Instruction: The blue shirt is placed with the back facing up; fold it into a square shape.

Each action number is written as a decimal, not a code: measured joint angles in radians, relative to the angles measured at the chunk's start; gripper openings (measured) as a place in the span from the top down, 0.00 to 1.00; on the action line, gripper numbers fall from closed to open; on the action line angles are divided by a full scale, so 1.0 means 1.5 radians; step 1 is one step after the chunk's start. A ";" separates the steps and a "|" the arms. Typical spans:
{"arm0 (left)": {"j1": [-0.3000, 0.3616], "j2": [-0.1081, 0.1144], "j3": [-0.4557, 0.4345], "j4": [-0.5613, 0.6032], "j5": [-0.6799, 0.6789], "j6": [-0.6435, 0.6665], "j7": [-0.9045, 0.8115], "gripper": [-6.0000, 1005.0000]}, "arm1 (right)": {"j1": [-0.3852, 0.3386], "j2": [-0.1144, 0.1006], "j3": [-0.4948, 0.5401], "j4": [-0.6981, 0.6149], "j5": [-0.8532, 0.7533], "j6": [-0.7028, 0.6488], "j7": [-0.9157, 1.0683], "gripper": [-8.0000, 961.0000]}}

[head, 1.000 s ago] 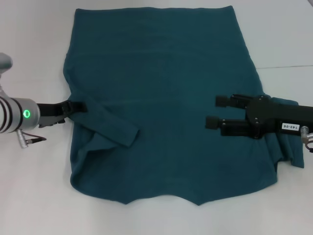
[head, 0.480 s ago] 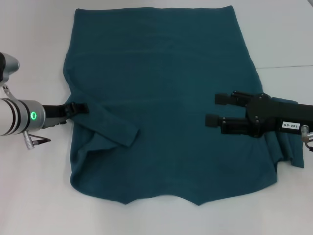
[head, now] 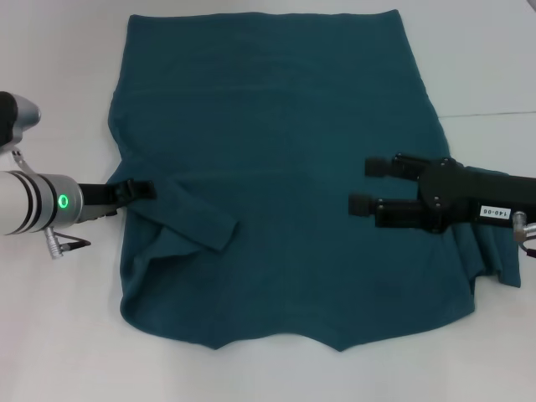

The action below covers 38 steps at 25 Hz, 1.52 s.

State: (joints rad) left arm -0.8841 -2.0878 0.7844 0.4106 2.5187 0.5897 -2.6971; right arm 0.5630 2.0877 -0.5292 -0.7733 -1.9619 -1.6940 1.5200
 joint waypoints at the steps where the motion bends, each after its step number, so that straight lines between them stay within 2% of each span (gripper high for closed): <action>1: -0.001 0.000 0.000 0.000 0.001 0.000 0.001 0.24 | 0.000 0.000 0.000 0.002 0.000 0.000 0.000 0.07; 14: -0.018 -0.009 0.000 -0.001 0.002 -0.003 0.016 0.27 | -0.006 0.000 0.000 0.006 0.009 -0.004 -0.001 0.08; 20: -0.021 -0.020 0.000 0.018 0.000 -0.001 0.033 0.28 | -0.006 0.000 0.000 0.011 0.009 -0.010 -0.001 0.08; 27: -0.015 -0.043 0.000 0.072 0.001 0.005 0.063 0.29 | -0.006 0.000 0.001 0.011 0.011 -0.018 -0.001 0.08; 38: 0.002 -0.042 0.000 0.067 0.008 -0.018 0.063 0.31 | -0.012 0.000 0.002 0.013 0.026 -0.025 -0.001 0.08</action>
State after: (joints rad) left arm -0.8804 -2.1506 0.7838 0.5110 2.5310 0.5628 -2.6030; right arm 0.5445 2.0877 -0.5263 -0.7545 -1.9233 -1.7321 1.5190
